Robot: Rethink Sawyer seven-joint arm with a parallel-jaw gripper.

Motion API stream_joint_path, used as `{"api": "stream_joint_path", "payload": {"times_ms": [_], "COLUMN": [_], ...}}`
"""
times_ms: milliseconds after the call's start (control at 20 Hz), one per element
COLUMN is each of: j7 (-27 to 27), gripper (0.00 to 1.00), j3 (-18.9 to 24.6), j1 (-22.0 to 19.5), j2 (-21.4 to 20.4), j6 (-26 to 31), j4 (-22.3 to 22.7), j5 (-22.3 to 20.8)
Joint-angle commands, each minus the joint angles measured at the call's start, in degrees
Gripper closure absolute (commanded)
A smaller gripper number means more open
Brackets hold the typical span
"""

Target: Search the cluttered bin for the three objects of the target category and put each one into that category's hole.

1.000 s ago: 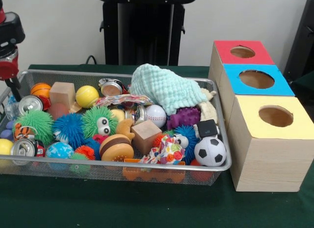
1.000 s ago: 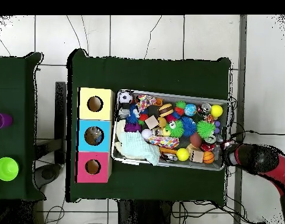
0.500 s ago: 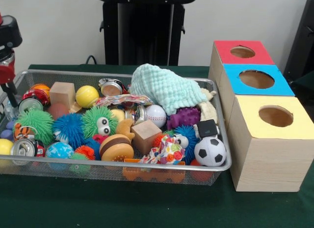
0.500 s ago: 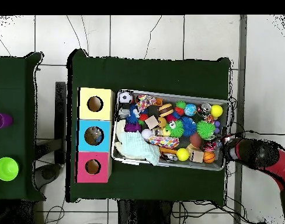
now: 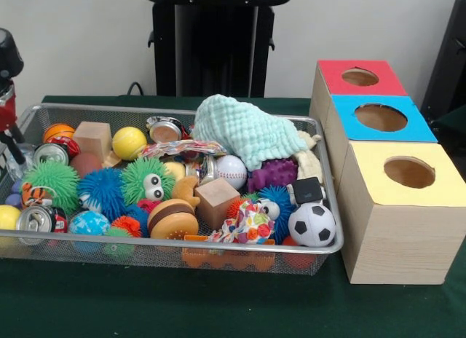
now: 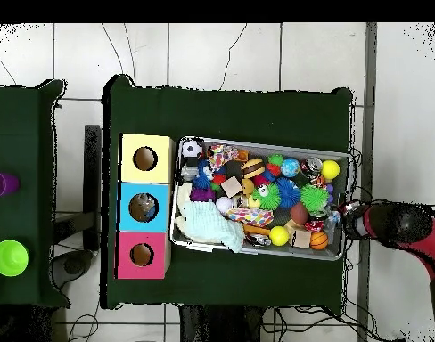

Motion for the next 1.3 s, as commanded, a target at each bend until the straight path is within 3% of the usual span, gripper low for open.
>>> {"api": "stream_joint_path", "payload": {"times_ms": [50, 550, 950, 1000, 1300], "j7": [-21.0, -23.33, -25.89, -27.0, -26.71], "gripper": [0.0, 0.0, 0.0, 1.0, 1.0], "j3": [4.66, 6.76, 7.66, 8.1, 8.85], "j1": [-1.67, -2.59, -2.19, -2.28, -2.72], "j2": [4.05, 5.44, 5.82, 5.97, 5.92], "j6": [-3.22, -6.16, -3.65, -1.72, -2.56], "j4": [-14.02, -14.18, -15.48, -15.65, -15.05], "j5": [-4.92, -7.62, -10.13, -10.27, -10.57]}}
